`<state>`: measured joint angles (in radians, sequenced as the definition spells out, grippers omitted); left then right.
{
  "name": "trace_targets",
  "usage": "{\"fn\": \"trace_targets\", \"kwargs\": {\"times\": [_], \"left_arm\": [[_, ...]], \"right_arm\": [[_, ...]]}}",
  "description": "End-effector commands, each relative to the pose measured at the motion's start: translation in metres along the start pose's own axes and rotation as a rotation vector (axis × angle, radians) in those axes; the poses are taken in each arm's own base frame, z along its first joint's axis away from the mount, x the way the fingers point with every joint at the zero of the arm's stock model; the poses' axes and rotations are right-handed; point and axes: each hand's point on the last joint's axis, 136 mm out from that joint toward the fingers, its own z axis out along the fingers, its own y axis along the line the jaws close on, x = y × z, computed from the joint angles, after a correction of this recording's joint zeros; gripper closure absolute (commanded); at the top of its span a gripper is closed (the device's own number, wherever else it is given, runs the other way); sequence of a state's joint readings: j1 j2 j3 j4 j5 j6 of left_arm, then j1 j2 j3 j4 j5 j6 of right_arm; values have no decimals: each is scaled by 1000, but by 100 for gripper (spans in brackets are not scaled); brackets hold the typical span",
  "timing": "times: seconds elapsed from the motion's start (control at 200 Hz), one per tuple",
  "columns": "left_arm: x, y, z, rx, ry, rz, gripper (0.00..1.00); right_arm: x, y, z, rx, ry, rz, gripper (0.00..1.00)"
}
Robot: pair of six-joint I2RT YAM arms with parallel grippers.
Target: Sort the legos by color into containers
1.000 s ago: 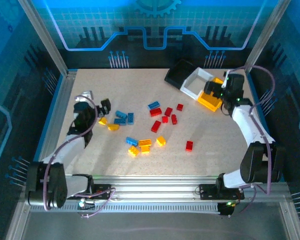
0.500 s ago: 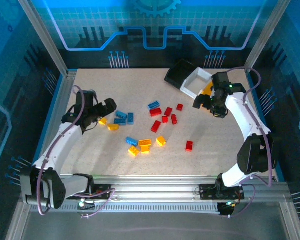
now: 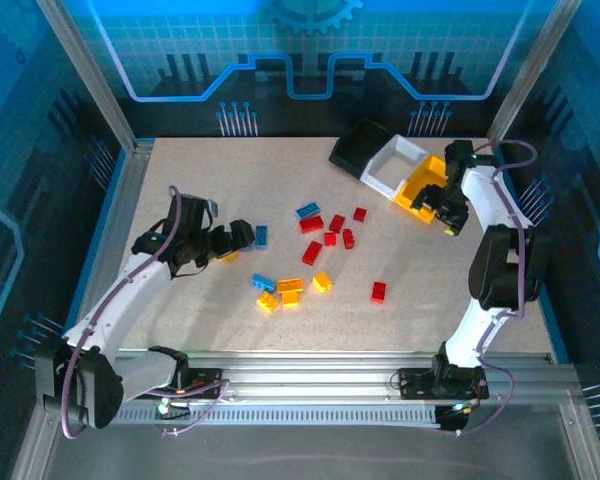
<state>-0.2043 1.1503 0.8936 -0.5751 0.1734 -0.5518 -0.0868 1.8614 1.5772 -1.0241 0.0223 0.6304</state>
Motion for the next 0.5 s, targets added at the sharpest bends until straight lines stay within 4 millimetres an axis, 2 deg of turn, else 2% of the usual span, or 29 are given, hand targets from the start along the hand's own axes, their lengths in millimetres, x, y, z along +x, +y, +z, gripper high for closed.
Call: {"fn": "trace_targets", "kwargs": {"times": [0.0, 0.23, 0.495], "left_arm": [[14, 1, -1, 10, 50, -13, 1], [14, 3, 7, -1, 72, -27, 1], [11, 2, 17, -6, 93, -50, 1]], "right_arm": [[-23, 2, 1, 7, -31, 38, 17], [-48, -8, 24, 38, -13, 84, 23], [-75, -23, 37, 49, -31, 104, 30]]}}
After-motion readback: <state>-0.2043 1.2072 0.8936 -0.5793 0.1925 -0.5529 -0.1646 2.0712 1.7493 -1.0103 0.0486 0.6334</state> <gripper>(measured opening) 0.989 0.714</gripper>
